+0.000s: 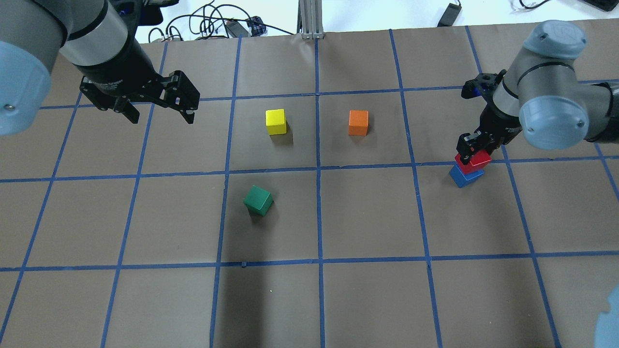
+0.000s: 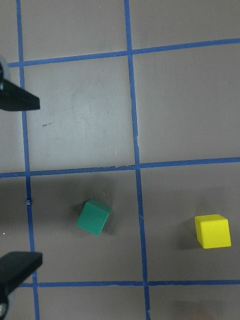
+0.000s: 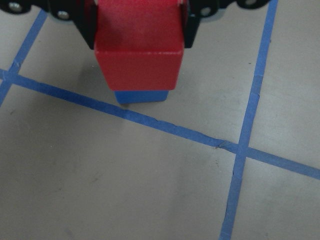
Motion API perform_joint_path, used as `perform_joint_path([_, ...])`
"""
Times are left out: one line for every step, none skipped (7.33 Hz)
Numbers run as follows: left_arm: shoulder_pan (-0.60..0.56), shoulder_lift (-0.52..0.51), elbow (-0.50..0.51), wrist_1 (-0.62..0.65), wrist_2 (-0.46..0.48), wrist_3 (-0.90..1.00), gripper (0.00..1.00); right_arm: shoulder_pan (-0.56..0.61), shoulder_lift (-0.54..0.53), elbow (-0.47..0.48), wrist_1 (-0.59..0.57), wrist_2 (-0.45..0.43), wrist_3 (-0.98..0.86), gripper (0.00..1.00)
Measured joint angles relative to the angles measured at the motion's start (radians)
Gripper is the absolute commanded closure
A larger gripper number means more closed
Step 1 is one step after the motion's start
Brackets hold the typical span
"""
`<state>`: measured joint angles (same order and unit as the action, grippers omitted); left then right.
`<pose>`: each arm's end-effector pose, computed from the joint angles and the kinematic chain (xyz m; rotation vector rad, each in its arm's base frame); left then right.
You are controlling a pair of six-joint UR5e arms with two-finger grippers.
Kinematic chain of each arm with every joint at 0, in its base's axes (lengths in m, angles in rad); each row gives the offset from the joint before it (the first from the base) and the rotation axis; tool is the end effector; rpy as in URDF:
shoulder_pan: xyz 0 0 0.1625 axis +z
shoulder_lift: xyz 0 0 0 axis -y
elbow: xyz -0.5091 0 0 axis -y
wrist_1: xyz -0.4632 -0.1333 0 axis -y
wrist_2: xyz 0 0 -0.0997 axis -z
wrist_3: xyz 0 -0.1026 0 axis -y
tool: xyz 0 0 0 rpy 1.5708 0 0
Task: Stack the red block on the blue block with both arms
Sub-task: 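Lower the red cube onto the blue cube with the right gripper, then open the right gripper and raise it away from the stack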
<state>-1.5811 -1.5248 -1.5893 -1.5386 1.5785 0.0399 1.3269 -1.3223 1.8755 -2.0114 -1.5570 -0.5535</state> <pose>-0.1381 -0.5439 0.5873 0.0782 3.1306 -0.0933 -0.0158 -0.6214 0.2994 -0.4739 3.0448 0.1518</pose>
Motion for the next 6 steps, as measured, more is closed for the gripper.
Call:
perform_joint_path([0.001, 0.000, 0.000, 0.000, 0.000, 0.000, 0.00, 0.000, 0.001, 0.000, -0.001, 0.000, 0.001, 0.15])
perform_joint_path([0.001, 0.000, 0.000, 0.000, 0.000, 0.000, 0.00, 0.000, 0.002, -0.001, -0.002, -0.001, 0.001, 0.08])
perform_joint_path([0.001, 0.000, 0.000, 0.000, 0.000, 0.001, 0.00, 0.000, 0.003, -0.001, -0.002, -0.002, 0.002, 0.05])
perform_joint_path([0.001, 0.000, 0.000, 0.000, 0.000, 0.001, 0.00, 0.000, 0.003, -0.003, -0.002, -0.005, 0.003, 0.00])
perform_joint_path([0.001, 0.000, 0.000, 0.000, 0.000, 0.001, 0.00, 0.000, -0.001, -0.008, 0.001, -0.009, 0.007, 0.00])
perform_joint_path([0.002, 0.000, 0.000, 0.000, 0.000, 0.001, 0.00, 0.001, -0.008, -0.023, 0.012, -0.013, 0.014, 0.00])
